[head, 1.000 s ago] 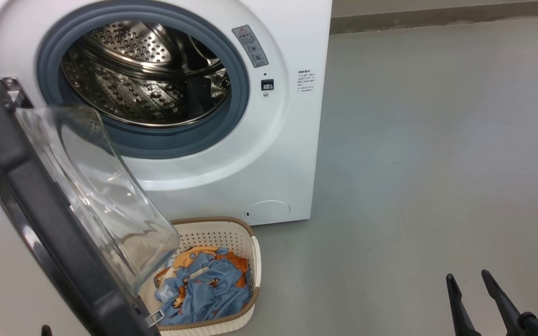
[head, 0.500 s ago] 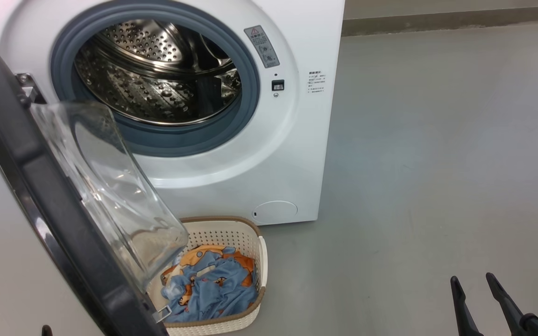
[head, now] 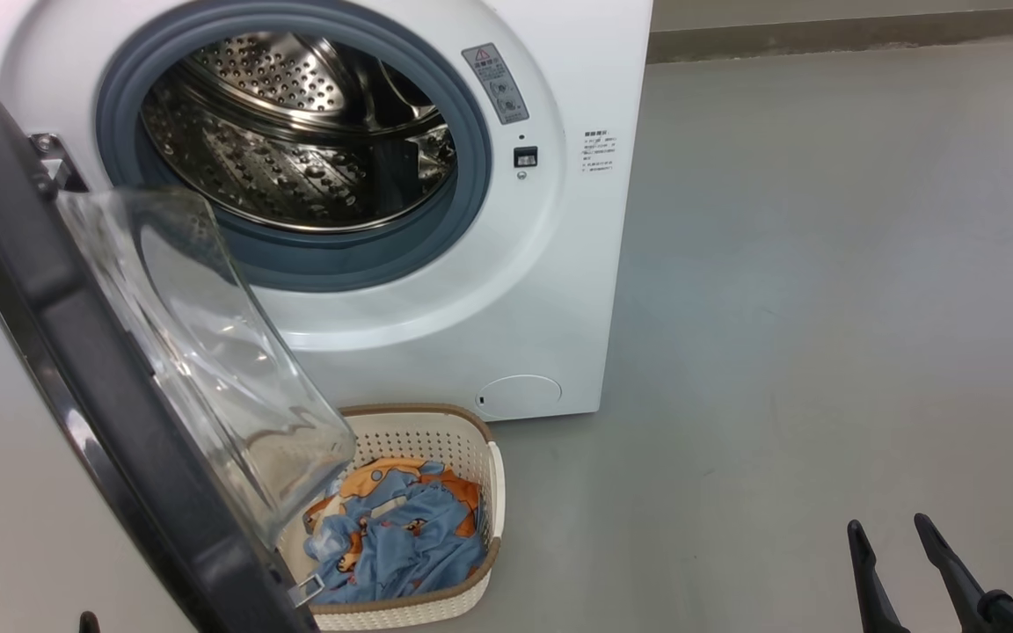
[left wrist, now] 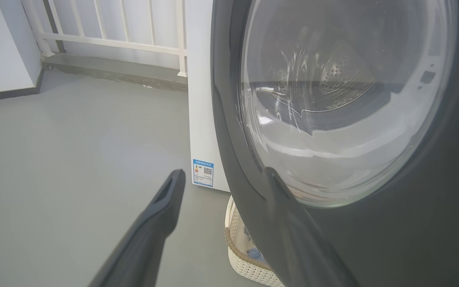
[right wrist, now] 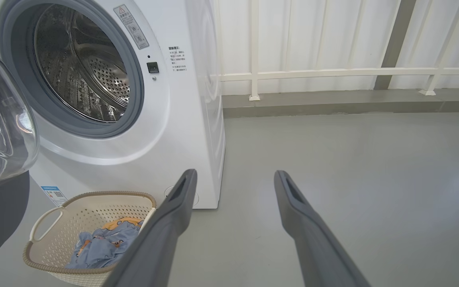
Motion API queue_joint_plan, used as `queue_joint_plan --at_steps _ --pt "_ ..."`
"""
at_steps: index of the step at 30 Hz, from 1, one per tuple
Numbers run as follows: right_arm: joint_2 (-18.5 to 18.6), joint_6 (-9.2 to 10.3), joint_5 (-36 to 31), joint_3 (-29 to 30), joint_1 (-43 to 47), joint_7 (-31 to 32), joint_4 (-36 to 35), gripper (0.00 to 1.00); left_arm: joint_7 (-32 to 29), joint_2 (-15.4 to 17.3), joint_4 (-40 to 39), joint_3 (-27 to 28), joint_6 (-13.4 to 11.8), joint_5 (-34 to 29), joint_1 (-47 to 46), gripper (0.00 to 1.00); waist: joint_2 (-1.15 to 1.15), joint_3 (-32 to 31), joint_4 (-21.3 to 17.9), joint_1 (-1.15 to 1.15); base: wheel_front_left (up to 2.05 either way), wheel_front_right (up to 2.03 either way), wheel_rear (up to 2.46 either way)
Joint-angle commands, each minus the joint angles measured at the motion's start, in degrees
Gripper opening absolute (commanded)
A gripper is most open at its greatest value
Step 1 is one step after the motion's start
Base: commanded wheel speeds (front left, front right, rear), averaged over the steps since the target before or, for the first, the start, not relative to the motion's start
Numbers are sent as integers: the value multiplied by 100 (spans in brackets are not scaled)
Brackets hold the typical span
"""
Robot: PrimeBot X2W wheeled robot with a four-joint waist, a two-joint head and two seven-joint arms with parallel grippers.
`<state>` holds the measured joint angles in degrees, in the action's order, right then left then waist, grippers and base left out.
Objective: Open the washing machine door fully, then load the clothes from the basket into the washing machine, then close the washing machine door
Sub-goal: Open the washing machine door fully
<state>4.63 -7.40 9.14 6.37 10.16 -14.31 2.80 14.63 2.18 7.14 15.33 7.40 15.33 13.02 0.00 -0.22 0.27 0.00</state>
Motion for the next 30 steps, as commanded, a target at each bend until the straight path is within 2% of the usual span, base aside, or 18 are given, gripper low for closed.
queue_joint_plan --at_steps 1,28,29,30 --pt "73 -9 -70 -126 -272 -69 -117 100 37 70 -165 170 9 -60 -120 100 0 0 4 0 0 0 0" --pt "70 -9 -77 -38 -291 -69 -97 100 37 70 -175 110 9 -52 -87 100 0 21 -23 0 0 0 0" --pt "67 -9 -78 -36 -291 -69 -97 100 37 70 -168 93 9 -47 -89 91 0 23 -28 0 0 0 0" --pt "65 -9 -77 -34 -291 -69 -96 100 37 70 -153 61 9 -36 -88 35 0 23 -33 0 0 0 0"
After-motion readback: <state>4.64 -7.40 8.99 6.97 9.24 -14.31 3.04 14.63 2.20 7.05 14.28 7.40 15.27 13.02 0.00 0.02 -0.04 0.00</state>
